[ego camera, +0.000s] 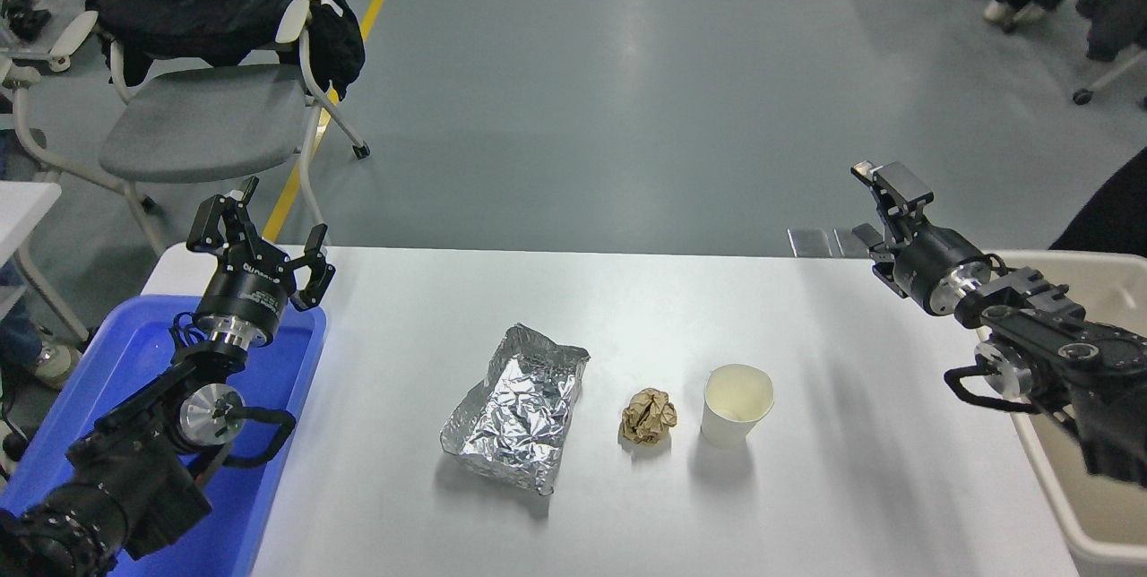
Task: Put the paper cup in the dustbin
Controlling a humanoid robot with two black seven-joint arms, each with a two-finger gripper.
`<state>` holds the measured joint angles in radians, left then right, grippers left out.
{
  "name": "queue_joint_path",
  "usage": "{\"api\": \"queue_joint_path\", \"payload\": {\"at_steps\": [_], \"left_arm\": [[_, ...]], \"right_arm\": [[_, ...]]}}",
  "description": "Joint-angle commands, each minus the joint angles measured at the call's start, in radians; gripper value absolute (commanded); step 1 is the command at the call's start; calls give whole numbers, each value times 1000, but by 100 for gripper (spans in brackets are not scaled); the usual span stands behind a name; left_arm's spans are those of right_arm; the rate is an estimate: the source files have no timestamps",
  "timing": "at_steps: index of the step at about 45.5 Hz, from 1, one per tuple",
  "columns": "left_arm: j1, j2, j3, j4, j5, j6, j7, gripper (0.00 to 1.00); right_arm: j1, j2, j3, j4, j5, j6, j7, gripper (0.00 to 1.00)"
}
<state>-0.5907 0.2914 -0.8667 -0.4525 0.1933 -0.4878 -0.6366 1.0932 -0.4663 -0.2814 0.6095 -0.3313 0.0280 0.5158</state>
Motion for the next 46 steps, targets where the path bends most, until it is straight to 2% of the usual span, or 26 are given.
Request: {"api": "queue_joint_path", "payload": {"at_steps": [1,12,17,35,46], "left_arm": [[0,0,0,0,0,0,0,100],[0,0,0,0,0,0,0,100],[0,0,0,0,0,0,0,100],[0,0,0,0,0,0,0,100],[0,0,0,0,0,0,0,100]], "right_arm": [[220,27,-398,3,-172,113,1,99],[320,113,-533,1,-563,187,1,99],[336,152,-574,-2,-678,193,3,99],[379,276,-677,12,-741,208,6,99],[428,308,-731,113,-769,230,9,99]]}}
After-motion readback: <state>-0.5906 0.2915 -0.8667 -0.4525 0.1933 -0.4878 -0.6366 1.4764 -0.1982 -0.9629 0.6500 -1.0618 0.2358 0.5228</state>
